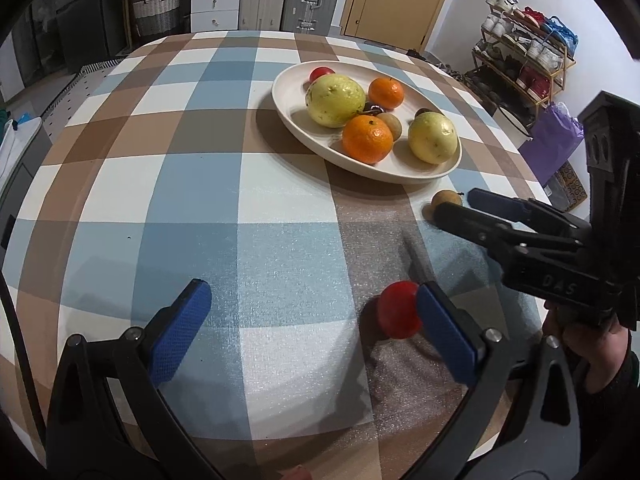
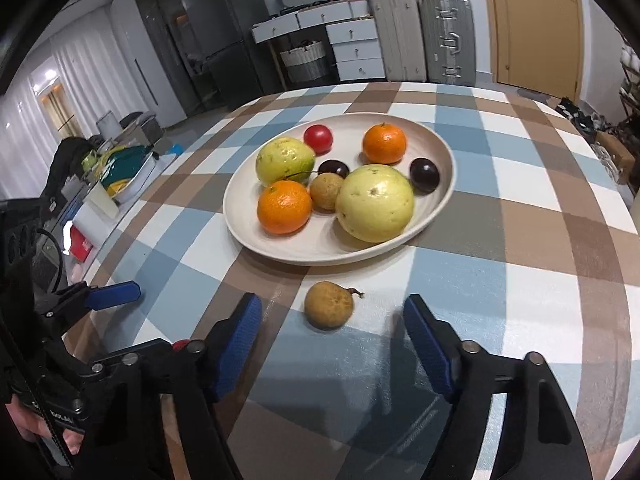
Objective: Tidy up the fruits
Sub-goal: 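Reach for and grasp the small brown pear with the right gripper, then lift the pear with the right gripper while the left gripper grasps the red tomato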
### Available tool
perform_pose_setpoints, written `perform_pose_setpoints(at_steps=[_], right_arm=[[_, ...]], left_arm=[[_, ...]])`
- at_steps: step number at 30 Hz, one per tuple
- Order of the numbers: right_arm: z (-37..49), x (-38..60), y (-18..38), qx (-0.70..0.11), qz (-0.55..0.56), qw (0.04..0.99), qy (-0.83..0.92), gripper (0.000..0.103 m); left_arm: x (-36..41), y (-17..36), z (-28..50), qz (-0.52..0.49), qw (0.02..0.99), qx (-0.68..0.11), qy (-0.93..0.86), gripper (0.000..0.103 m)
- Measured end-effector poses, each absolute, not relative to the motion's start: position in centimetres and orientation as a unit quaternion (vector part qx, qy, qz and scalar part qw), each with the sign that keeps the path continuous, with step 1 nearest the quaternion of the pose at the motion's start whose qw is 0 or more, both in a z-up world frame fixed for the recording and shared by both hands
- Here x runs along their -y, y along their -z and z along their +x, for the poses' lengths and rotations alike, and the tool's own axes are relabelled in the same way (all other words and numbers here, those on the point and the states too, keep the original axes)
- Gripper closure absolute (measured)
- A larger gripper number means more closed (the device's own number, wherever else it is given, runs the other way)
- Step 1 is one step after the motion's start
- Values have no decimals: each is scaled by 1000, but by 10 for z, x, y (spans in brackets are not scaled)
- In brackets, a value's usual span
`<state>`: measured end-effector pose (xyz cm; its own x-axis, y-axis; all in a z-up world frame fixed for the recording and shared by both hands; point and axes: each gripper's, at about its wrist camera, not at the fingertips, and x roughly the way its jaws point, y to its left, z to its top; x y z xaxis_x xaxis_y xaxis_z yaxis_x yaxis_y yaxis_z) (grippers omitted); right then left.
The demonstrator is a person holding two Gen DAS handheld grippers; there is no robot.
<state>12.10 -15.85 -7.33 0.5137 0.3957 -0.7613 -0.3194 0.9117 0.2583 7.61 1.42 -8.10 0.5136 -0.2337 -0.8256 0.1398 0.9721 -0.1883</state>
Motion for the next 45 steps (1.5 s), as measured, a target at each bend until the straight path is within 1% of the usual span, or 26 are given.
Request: perform_pose_setpoints(at_steps=[3, 5, 6, 7, 8, 25, 33, 36, 38, 39, 40, 42, 44, 45], right_arm=[[123, 155, 76, -451, 35, 867, -207, 47], [124, 154, 78, -453, 37, 866, -209, 58], [124, 154, 79, -454, 39, 865, -211, 61], [124, 154, 79, -456, 39, 863, -214, 71], [124, 154, 79, -456, 39, 863, -215, 76], [104, 178, 63, -429, 74, 875, -214, 76], [97, 189, 61, -424, 90, 876, -213, 76], [96, 192, 61, -422, 95, 876, -213, 76], [95, 193, 61, -421, 96, 877, -212, 76], [95, 194, 62, -421, 98, 876, -212, 76], [95, 195, 62, -421, 99, 876, -212, 76], [94, 196, 62, -420, 102, 877, -212, 76], [94, 198, 63, -420, 104, 877, -212, 76], [94, 200, 63, -419, 105, 877, -211, 76]], left_arm=[[-14, 82, 77, -53, 867, -483, 111, 1], [-14, 82, 77, -55, 866, -485, 113, 1], [-14, 82, 76, -55, 866, -485, 113, 1], [-13, 82, 76, -54, 865, -485, 114, 1], [-13, 82, 76, -55, 865, -485, 114, 1], [2, 81, 70, -49, 860, -491, 127, 1], [16, 88, 69, -48, 853, -499, 146, 2], [21, 87, 69, -37, 857, -494, 144, 10], [24, 87, 69, -24, 859, -493, 138, 22], [25, 87, 69, -16, 861, -491, 132, 26], [26, 87, 69, -8, 863, -488, 130, 33], [26, 87, 69, -3, 864, -487, 130, 39], [27, 86, 69, -1, 864, -486, 132, 51], [27, 86, 69, 2, 864, -486, 133, 54]])
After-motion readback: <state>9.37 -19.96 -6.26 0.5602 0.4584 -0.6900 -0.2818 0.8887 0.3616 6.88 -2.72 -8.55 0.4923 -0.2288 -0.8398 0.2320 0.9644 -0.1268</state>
